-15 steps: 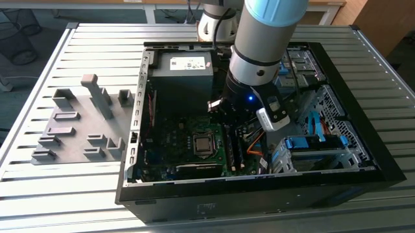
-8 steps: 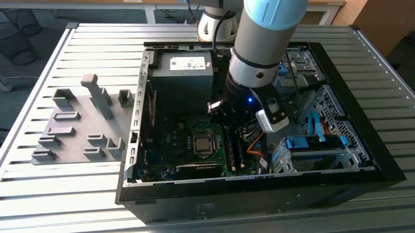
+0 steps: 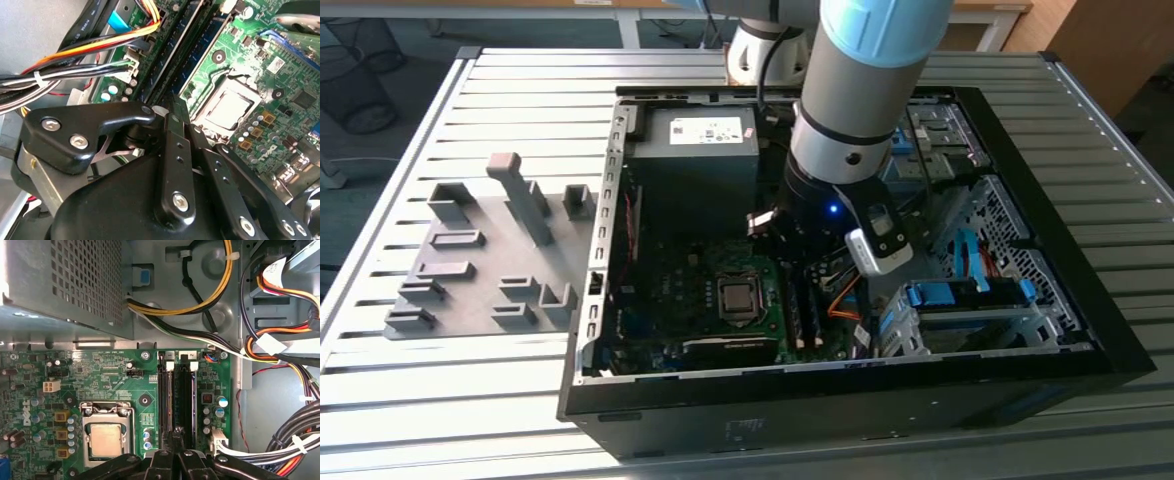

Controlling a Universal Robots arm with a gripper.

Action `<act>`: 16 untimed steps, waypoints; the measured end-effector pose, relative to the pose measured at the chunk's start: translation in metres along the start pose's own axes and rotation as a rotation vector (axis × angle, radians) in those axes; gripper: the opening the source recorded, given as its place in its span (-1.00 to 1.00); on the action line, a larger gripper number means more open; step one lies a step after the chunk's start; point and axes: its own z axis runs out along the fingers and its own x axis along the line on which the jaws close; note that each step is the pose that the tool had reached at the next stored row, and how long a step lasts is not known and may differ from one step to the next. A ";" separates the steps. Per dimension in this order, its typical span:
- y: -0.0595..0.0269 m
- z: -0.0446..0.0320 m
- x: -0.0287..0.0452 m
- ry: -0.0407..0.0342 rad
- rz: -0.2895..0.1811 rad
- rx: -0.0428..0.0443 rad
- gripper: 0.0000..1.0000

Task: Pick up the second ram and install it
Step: 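Press down the second ram until it locks into place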

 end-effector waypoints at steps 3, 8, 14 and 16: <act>0.0001 0.0011 -0.0001 0.0000 0.000 0.0004 -0.79; 0.0005 -0.0031 0.0000 -0.0013 0.000 -0.0043 -0.79; -0.0005 -0.0198 0.0013 -0.0004 0.000 -0.0015 -0.79; -0.0007 -0.0232 0.0015 -0.0004 0.000 -0.0016 -0.79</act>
